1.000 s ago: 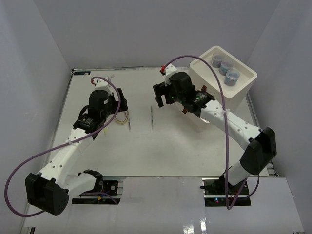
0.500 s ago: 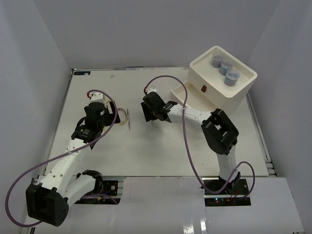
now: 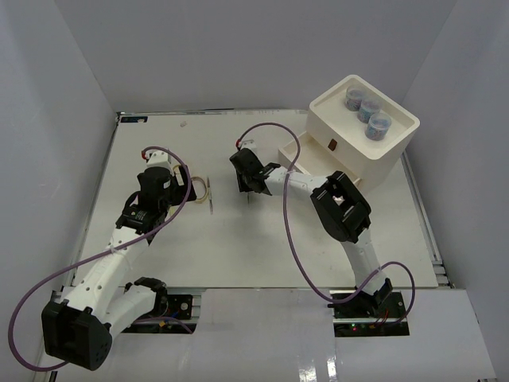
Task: Sort the stationery into containers
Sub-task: Pick up the pen from the center of the board.
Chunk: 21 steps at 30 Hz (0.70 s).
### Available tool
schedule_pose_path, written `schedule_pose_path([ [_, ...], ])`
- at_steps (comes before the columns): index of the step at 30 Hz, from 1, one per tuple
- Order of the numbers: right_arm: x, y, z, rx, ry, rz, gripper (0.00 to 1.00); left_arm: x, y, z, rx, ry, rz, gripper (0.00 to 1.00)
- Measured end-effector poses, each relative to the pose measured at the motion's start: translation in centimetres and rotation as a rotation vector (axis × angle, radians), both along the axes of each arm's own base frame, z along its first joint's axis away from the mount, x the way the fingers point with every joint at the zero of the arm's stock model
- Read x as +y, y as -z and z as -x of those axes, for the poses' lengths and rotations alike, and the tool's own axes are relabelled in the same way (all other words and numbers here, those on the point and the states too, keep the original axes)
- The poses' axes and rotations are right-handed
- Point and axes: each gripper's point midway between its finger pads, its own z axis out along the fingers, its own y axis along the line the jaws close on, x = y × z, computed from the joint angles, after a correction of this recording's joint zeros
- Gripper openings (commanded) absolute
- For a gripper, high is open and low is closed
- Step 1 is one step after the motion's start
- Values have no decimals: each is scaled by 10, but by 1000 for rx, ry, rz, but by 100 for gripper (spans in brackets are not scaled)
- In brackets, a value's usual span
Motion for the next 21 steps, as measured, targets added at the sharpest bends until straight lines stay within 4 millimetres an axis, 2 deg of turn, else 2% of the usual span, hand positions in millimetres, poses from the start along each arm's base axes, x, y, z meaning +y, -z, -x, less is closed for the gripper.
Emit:
schedule_pose_path([
  [5,-6,12,-4,16,22,8,29,0,0,0,0,2,-2,98],
  [10,-7,12,-5,10,22,11,8,0,0,0,0,3,-2,98],
  [15,-18,8,5,2,-25,40,8,-1,-1,0,-3,6,0,98],
  [18,-35,-14,17,-25,-98,94,8,-1,-1,-1,-5,6,1,98],
  [20,-48,-48,18,-101,-154,137,8,-1,-1,-1,-5,7,1,98],
  [21,-55,-71,18,-153,-181,155,8,-1,-1,-1,-5,8,2,98],
])
